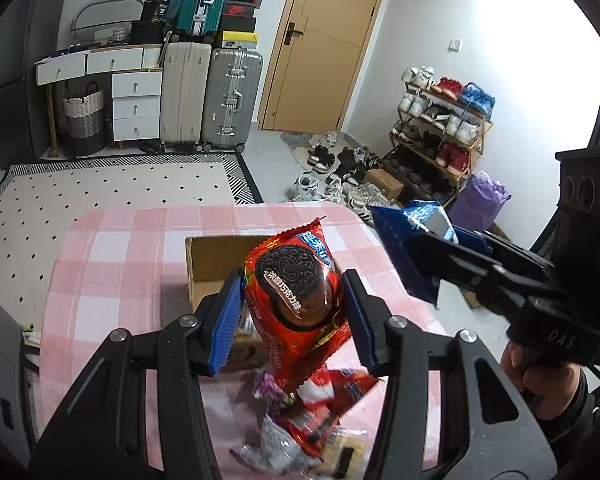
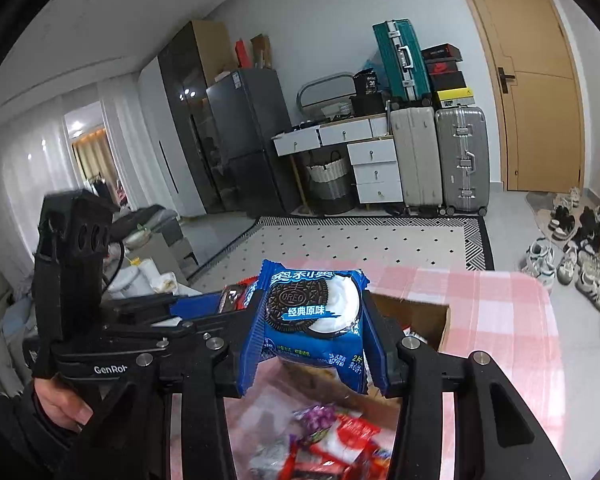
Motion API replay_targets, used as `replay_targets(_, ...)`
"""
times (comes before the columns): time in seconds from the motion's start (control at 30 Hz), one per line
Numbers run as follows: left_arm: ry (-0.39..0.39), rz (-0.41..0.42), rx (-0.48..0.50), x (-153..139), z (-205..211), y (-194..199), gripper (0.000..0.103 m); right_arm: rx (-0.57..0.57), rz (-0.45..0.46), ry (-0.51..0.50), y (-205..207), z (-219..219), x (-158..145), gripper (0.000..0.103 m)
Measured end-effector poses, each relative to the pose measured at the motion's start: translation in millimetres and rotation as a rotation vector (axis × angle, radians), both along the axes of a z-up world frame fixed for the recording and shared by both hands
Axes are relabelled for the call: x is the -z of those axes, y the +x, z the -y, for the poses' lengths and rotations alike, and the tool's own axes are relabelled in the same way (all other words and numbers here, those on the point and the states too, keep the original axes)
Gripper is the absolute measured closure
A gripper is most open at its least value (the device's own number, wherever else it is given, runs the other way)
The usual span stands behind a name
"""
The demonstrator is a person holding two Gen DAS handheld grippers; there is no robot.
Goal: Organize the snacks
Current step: 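Carry both Oreo packs over the box and open both tools to drop them, then withdraw both open tools from the box back toward the snack pile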
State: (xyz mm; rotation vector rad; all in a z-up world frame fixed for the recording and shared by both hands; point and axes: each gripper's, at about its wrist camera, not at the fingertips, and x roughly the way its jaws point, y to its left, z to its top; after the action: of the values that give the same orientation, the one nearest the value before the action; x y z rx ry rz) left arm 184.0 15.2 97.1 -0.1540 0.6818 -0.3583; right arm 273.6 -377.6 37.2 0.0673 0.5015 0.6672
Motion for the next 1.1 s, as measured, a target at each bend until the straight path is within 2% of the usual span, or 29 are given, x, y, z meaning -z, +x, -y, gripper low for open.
replay_targets(0.23, 0.004, -0.06, -0.006, 21.3, 8.6, 64.2, 0.057, 0.018, -0.055, -0.015, 58.8, -6.4, 15.9, 0.058)
replay_targets(0.33, -0.008, -0.09, -0.004, 34.2, 12.5, 85.5, 0.057, 0.023, -0.085, -0.018, 80.6, -6.6, 30.9, 0.058)
replay_targets(0.53, 0.02, -0.138, -0.006, 71.3, 16.2, 130.8, 0.057, 0.048, -0.151, -0.038, 119.8, -11.5, 69.3, 0.058)
replay_targets(0.7, 0.018, -0.199, -0.001, 112.0, 12.1, 152.7, 0.056, 0.052, -0.187, -0.055, 134.0, -10.3, 97.1, 0.058)
replay_targets(0.87, 0.036, -0.226, -0.009, 132.2, 12.0, 168.1, 0.056, 0.045, -0.207, -0.081, 142.3, -14.2, 114.6, 0.054)
replay_targets(0.93, 0.026, -0.226, -0.026, 134.1, 7.8, 170.0, 0.044, 0.051, -0.197, -0.1, 141.7, -16.5, 117.6, 0.045)
replay_targets(1.0, 0.02, -0.224, -0.037, 133.3, 3.4, 167.9, 0.035, 0.035, -0.187, -0.077, 139.9, -14.5, 116.2, 0.044)
replay_targets(1.1, 0.013, -0.205, -0.054, 128.8, -2.4, 161.1, 0.034, 0.052, -0.16, -0.074, 131.6, -11.9, 109.2, 0.041)
